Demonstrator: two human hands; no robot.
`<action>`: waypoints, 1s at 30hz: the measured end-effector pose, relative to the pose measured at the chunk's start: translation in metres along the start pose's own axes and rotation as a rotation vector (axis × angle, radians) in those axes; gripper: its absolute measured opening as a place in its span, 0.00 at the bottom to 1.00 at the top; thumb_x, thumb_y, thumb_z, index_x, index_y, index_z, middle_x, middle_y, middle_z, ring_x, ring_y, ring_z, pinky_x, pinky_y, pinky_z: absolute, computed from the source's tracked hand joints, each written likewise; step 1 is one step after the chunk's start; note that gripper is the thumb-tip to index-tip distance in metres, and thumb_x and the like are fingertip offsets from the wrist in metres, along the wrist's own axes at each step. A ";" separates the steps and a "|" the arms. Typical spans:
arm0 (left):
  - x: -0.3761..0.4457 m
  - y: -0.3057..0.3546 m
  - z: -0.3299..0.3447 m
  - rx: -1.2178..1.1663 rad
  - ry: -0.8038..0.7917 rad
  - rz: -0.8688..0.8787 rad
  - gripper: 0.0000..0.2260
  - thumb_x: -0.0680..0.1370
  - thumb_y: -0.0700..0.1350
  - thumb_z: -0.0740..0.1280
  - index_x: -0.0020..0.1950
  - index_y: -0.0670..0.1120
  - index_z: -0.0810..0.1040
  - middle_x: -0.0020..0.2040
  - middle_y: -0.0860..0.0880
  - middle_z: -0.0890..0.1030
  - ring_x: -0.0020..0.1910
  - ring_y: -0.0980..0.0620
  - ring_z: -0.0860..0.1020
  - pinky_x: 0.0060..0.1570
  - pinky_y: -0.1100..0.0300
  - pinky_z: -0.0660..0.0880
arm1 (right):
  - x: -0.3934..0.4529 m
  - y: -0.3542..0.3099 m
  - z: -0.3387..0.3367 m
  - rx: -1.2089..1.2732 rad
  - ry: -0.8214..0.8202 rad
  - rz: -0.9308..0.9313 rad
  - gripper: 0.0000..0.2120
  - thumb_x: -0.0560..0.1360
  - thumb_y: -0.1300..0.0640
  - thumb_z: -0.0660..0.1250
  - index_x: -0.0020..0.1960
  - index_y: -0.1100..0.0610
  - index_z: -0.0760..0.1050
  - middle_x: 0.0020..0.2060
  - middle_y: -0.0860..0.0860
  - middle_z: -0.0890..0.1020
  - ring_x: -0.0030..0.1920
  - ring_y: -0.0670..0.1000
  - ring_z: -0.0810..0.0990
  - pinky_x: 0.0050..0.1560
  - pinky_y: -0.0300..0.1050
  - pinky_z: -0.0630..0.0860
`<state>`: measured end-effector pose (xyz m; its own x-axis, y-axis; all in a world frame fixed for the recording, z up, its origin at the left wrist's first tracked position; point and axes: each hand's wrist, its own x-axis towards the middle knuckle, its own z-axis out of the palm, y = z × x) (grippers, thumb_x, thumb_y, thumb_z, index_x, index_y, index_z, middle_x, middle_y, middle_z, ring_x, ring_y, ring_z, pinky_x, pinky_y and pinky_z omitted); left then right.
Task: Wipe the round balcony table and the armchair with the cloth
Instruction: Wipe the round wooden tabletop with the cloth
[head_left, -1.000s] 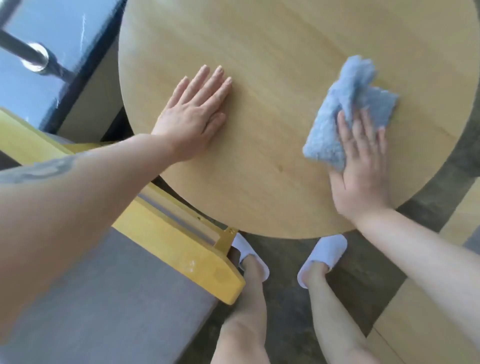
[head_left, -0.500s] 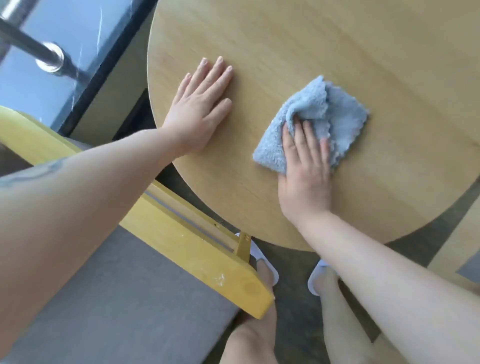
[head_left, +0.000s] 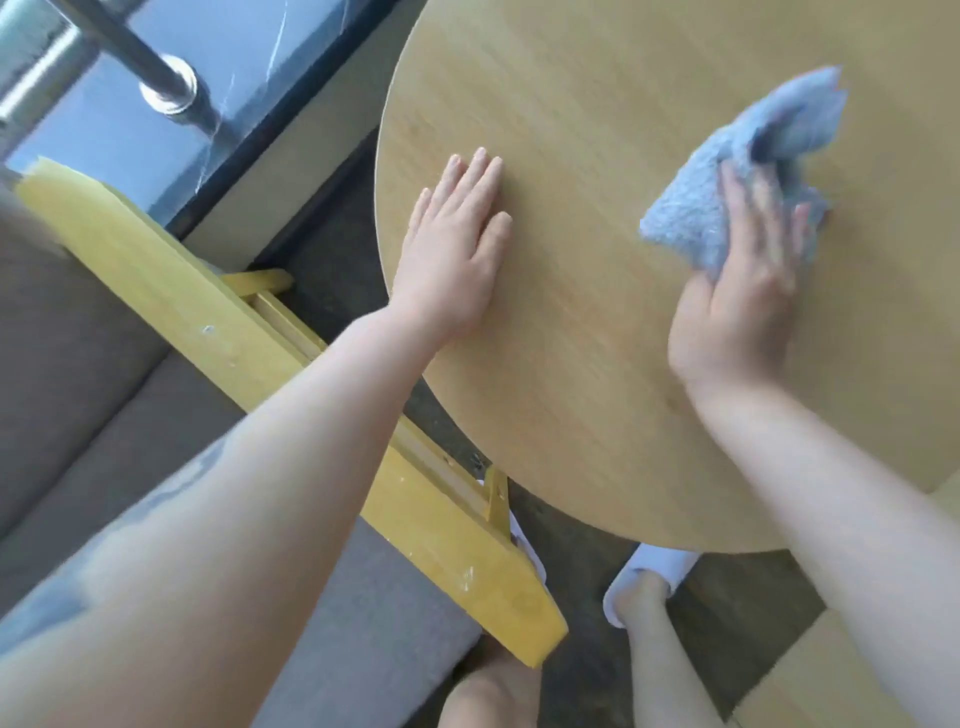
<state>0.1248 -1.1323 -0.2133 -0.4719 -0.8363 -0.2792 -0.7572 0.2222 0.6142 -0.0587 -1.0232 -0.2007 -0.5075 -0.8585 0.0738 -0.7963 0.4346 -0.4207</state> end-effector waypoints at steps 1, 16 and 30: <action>-0.007 0.002 0.009 0.031 0.055 -0.039 0.23 0.84 0.50 0.49 0.79 0.50 0.52 0.79 0.53 0.50 0.77 0.55 0.43 0.75 0.57 0.40 | 0.001 -0.008 0.017 -0.090 -0.035 0.036 0.31 0.71 0.64 0.57 0.75 0.59 0.61 0.74 0.56 0.63 0.75 0.57 0.58 0.75 0.53 0.48; -0.067 0.045 0.094 0.209 0.248 -0.388 0.28 0.82 0.53 0.43 0.76 0.45 0.33 0.77 0.50 0.33 0.74 0.54 0.31 0.72 0.54 0.30 | 0.026 -0.012 0.042 -0.291 -0.150 0.121 0.30 0.78 0.55 0.57 0.78 0.55 0.53 0.77 0.53 0.57 0.77 0.54 0.51 0.75 0.54 0.43; -0.061 0.056 0.099 0.113 0.477 -0.644 0.30 0.80 0.52 0.50 0.78 0.40 0.47 0.79 0.44 0.48 0.78 0.49 0.44 0.75 0.53 0.39 | 0.068 -0.103 0.084 -0.099 -0.340 -0.550 0.29 0.75 0.61 0.59 0.76 0.54 0.61 0.75 0.51 0.62 0.76 0.52 0.55 0.74 0.52 0.42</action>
<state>0.0660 -1.0193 -0.2349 0.2963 -0.9355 -0.1922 -0.8678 -0.3478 0.3550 0.0161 -1.1492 -0.2281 0.1017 -0.9939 -0.0422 -0.9450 -0.0833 -0.3164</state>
